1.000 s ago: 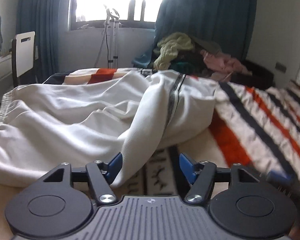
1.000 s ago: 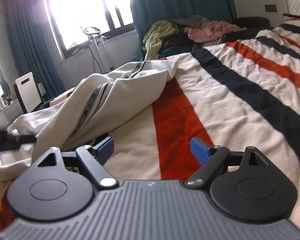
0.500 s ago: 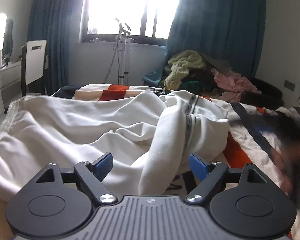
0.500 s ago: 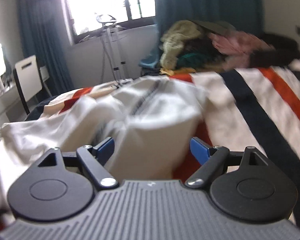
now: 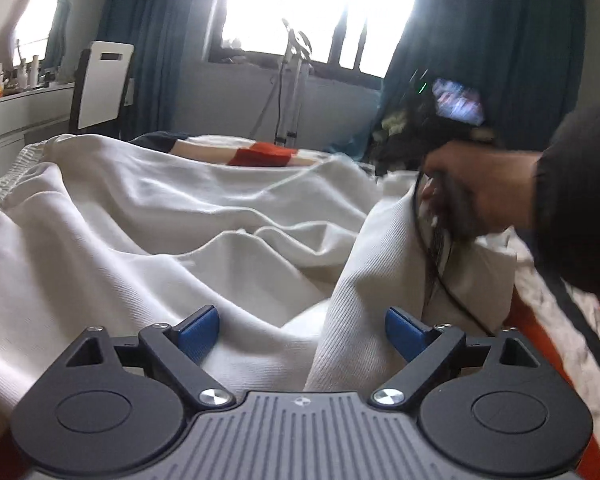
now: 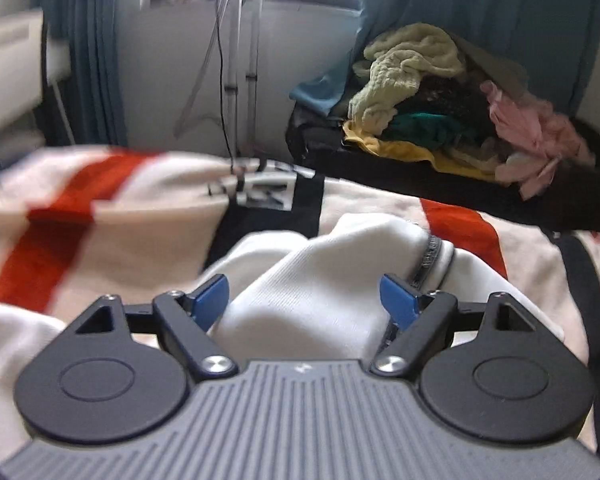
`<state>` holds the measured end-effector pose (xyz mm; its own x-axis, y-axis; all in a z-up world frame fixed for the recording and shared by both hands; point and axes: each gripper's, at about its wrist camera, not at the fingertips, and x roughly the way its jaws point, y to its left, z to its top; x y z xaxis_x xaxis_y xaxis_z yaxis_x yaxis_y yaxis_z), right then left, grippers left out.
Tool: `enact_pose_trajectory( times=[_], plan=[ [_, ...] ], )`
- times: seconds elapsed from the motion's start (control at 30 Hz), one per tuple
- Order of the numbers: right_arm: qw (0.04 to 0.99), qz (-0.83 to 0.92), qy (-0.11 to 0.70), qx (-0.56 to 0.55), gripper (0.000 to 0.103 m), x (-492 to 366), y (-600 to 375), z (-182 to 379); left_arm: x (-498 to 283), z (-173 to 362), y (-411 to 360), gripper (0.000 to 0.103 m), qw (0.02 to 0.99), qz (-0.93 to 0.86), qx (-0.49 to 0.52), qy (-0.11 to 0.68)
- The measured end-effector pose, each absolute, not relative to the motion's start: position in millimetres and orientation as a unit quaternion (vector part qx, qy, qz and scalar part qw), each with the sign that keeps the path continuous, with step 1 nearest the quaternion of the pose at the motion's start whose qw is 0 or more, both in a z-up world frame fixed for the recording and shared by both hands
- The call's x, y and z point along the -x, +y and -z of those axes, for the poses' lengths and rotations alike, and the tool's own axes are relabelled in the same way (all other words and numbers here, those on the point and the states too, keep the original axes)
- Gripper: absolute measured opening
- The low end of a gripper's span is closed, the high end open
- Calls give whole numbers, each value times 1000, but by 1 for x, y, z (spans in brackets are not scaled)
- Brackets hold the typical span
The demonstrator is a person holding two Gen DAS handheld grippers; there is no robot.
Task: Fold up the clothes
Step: 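Release the left gripper while the right gripper pinches the white fabric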
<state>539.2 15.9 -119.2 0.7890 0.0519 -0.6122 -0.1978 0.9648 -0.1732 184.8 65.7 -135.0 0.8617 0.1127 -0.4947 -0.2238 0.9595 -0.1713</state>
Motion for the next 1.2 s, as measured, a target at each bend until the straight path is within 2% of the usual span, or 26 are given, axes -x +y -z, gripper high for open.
enact_pose_trajectory(
  times=[0.07, 0.17, 0.2, 0.47, 0.63, 0.77, 1.0, 1.13, 1.2],
  plan=[
    [942, -47, 310, 118, 69, -533, 12, 115, -187, 137, 66, 91, 958, -85, 118, 249],
    [951, -21, 291, 105, 20, -518, -2, 97, -189, 136, 66, 91, 956, -80, 127, 251],
    [953, -12, 285, 100, 13, -513, -7, 92, -188, 135, 66, 91, 957, -78, 132, 247],
    [969, 59, 232, 58, 11, -470, -50, 42, -173, 118, 55, 91, 962, -75, 117, 236],
    [978, 102, 184, 5, 11, -400, -117, -12, -158, 98, 44, 91, 972, -59, 100, 206],
    [970, 149, 184, -52, 11, -333, -182, -19, -142, 84, 46, 91, 975, -54, 103, 188],
    [927, 195, 294, -129, 12, -224, -279, 47, -118, 69, 50, 91, 976, -38, 89, 195],
    [887, 154, 411, -146, 13, -198, -296, 81, -103, 64, 49, 91, 976, -21, 86, 198],
    [883, 134, 425, -146, 14, -184, -297, 84, -98, 62, 45, 91, 977, -19, 70, 200]
  ],
)
